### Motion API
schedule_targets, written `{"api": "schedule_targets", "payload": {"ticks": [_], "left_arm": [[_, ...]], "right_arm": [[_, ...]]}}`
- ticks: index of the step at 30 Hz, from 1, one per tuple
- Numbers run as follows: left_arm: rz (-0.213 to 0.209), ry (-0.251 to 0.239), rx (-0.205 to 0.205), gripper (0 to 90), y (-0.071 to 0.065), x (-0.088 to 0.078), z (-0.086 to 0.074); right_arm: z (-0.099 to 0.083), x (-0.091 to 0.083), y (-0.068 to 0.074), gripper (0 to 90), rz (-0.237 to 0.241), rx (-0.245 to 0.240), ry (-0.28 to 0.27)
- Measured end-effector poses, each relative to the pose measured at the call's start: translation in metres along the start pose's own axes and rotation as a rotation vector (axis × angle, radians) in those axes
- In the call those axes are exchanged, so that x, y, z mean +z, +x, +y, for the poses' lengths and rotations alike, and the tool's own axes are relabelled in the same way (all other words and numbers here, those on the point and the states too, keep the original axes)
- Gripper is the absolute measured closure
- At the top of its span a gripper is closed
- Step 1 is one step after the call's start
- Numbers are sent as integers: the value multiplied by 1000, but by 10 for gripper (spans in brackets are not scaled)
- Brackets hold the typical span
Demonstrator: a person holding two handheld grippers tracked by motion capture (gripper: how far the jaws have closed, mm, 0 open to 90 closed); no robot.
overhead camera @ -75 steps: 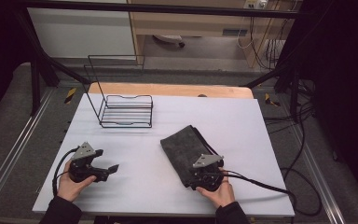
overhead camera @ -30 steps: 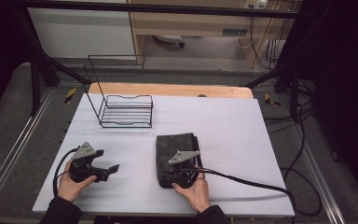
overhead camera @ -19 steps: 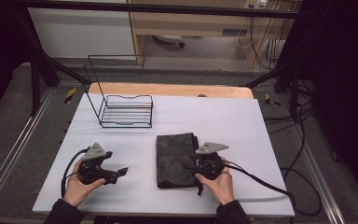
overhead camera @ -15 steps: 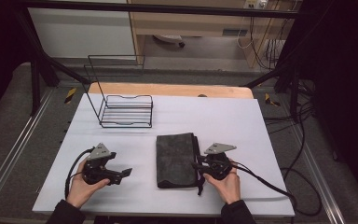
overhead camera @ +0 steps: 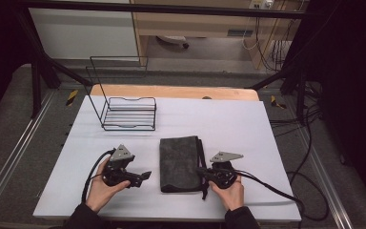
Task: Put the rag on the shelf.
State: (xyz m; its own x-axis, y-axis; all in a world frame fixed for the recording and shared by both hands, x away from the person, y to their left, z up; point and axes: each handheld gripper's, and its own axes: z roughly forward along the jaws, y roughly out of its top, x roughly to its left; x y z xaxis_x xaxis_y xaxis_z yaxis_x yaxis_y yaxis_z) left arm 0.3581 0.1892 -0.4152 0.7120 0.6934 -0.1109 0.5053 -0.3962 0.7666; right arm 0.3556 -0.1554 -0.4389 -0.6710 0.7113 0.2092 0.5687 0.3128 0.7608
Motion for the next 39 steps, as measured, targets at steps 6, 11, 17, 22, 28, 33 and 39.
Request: {"api": "schedule_targets", "payload": {"ticks": [6, 11, 17, 22, 28, 33, 39], "left_arm": [[-21, 26, -33, 138, -19, 14, 7], [-78, 72, -42, 220, -36, 33, 9], [-99, 109, -76, 412, -45, 48, 7], [-93, 108, -100, 515, -49, 53, 2], [-96, 109, -115, 558, -50, 54, -1], [-89, 110, -102, 585, -52, 53, -2], [-94, 113, -108, 618, -53, 54, -3]], "right_arm": [[4, -13, -3, 859, -72, -20, -13], [-3, -5, -7, 764, -102, -3, 62], [17, -3, -19, 595, -92, -19, -39], [36, 29, -43, 590, -118, 4, -65], [46, 53, -58, 756, -138, 54, -86], [49, 49, -60, 892, -154, 60, -97], [44, 51, -62, 876, -190, 66, -73]]}}
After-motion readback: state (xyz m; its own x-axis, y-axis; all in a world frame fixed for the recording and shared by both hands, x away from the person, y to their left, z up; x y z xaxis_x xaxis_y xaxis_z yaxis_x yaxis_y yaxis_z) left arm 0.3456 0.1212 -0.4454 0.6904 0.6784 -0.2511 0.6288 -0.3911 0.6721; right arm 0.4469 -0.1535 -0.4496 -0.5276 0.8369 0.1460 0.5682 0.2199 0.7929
